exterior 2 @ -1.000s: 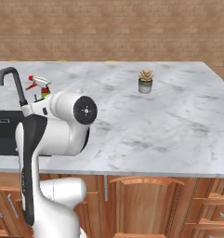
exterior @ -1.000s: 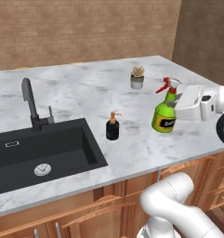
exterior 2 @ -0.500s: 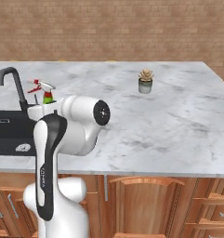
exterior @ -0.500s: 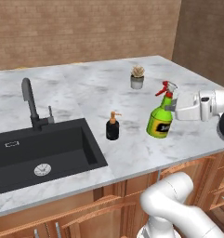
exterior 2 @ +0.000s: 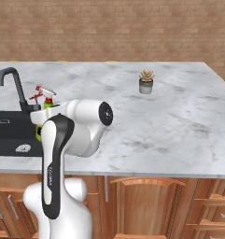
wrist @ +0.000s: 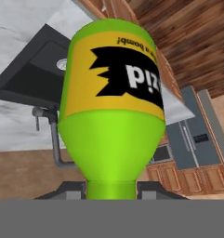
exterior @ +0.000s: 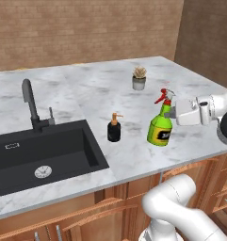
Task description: Locate and retrieve the spray and soap dispenser from the cabinet. Place them next to the sink.
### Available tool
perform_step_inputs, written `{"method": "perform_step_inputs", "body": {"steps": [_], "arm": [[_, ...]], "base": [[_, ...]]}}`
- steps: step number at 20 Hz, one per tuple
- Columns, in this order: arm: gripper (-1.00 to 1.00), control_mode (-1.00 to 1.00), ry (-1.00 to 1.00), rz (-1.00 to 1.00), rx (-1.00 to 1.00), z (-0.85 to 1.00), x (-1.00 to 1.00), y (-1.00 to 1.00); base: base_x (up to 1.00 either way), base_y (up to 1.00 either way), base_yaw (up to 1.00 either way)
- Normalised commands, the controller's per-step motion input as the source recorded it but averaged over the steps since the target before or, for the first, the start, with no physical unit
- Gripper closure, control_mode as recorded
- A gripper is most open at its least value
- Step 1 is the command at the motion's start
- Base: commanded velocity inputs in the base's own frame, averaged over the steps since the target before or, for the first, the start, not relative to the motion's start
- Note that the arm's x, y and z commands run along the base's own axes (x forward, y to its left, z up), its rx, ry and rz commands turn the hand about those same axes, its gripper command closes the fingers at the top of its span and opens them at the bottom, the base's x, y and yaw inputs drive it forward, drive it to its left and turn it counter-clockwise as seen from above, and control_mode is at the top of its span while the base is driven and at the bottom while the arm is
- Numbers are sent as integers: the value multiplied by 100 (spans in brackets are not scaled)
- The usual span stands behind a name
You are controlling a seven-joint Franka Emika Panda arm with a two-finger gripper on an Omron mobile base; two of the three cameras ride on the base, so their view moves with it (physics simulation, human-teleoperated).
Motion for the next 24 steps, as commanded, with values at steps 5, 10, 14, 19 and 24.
{"method": "perform_step_inputs", "body": {"steps": [5, 10, 14, 19, 24], "arm": [[100, -100, -26, 11, -16, -33, 43, -15], [100, -100, -42, 7, -8, -31, 7, -23], [100, -100, -47, 8, -4, -36, 2, -14], [100, -100, -33, 10, -9, -40, 30, -14], [100, -100, -23, 0, -20, -44, 14, 0]], "base": [[0, 0, 0], [0, 0, 0], [0, 0, 0], [0, 0, 0], [0, 0, 0]]}}
